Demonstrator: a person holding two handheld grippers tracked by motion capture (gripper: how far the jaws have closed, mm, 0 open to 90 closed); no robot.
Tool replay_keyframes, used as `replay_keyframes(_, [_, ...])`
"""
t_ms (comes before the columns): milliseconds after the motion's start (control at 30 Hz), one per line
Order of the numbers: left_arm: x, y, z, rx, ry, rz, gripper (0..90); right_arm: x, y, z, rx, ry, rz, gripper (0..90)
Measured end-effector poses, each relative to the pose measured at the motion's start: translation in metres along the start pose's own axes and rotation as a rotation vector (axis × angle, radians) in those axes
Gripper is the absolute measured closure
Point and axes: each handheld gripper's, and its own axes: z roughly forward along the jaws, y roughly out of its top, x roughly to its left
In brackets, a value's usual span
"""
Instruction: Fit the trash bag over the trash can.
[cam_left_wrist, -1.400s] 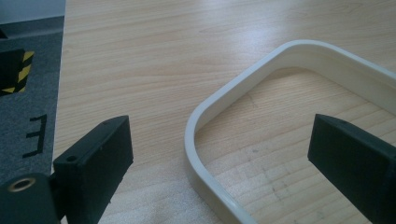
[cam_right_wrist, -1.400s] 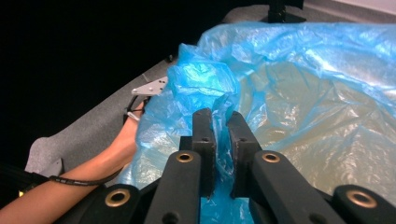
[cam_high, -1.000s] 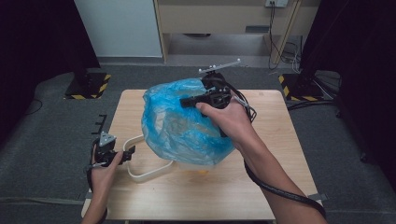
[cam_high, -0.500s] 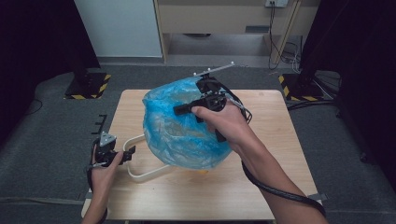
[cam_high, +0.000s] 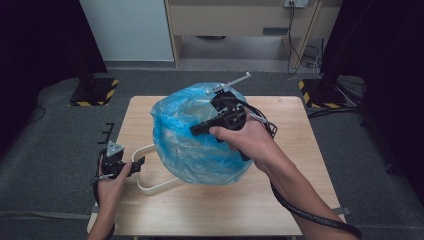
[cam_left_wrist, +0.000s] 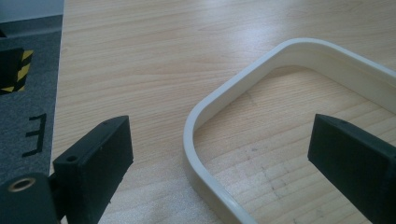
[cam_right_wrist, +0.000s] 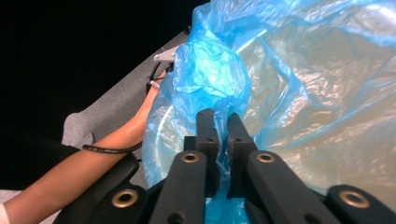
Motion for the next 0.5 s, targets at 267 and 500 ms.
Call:
replay_keyframes(267, [0.001,0.0,-0.001,0.0,0.0,0.003,5.8,0.002,0.007,-0.006,-0.048,0.0,-0.017,65.8])
replay_keyframes(500, [0.001,0.0,-0.001,-0.002,0.0,0.001,5.8,0.0,0.018,-0.015,-0.09,-0.001,-0.009,59.9])
